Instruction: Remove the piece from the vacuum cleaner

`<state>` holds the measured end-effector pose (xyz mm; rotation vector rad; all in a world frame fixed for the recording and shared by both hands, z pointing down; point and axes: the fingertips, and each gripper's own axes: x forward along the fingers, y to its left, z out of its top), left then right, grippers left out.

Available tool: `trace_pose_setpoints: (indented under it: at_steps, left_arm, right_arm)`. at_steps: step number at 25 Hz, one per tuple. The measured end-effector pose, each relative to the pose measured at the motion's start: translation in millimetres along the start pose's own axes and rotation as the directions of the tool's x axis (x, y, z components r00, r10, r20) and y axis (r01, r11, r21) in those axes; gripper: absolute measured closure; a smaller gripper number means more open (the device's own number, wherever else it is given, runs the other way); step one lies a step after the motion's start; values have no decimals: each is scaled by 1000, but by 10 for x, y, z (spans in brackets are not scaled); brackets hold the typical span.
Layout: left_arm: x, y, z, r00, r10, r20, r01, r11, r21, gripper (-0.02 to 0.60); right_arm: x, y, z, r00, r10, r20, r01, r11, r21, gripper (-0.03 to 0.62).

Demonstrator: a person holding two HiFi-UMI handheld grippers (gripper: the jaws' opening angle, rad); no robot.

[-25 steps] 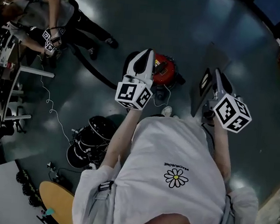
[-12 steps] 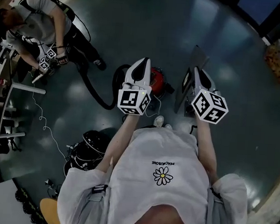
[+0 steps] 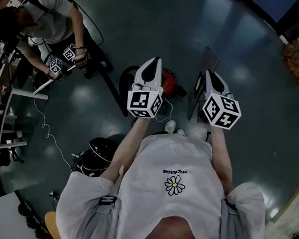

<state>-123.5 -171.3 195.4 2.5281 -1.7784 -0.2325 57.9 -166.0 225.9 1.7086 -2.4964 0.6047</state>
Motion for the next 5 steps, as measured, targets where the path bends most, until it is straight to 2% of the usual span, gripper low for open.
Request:
trace_pose_setpoints:
  at_steps: [5]
  left_arm:
    - [-14, -28, -113, 999, -7, -34, 7, 1000, 2, 580]
  right_arm:
    - [22, 50, -58, 1000, -7, -10, 7, 998, -66, 549]
